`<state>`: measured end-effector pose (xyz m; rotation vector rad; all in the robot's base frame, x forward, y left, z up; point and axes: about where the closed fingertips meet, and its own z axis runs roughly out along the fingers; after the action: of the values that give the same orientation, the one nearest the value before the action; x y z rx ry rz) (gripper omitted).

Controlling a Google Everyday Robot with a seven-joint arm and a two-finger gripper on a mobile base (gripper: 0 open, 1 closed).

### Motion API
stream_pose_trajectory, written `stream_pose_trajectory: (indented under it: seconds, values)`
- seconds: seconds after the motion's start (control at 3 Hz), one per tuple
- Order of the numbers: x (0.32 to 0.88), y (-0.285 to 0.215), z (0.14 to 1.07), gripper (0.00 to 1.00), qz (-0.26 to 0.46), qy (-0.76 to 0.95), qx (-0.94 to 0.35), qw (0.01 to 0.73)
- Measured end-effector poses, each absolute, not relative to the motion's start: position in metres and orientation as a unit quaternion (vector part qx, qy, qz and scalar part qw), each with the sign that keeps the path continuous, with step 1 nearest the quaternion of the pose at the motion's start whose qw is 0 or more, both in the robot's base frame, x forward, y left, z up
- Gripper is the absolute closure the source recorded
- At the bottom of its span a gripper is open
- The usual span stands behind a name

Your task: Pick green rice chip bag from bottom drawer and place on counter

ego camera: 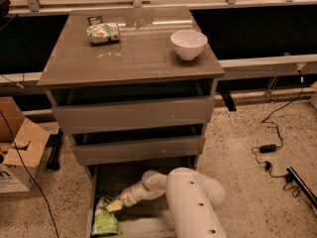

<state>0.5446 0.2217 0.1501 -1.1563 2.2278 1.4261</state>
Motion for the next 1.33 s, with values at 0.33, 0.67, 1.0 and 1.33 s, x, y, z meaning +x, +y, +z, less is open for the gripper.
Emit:
stream_pose_trajectory:
  seconds: [0.33, 0.67, 1.0, 1.33]
  values:
    - [0.546, 0.230, 0.168, 1.00, 0.489, 0.761, -0.400, 0.150]
    - [0.544, 0.220, 0.209, 1.00, 0.490, 0.752, -0.393, 0.197]
    - [0.535, 0.184, 0.259, 1.00, 0.487, 0.741, -0.389, 0.251]
    - [0.517, 0.148, 0.290, 1.00, 0.479, 0.741, -0.379, 0.280]
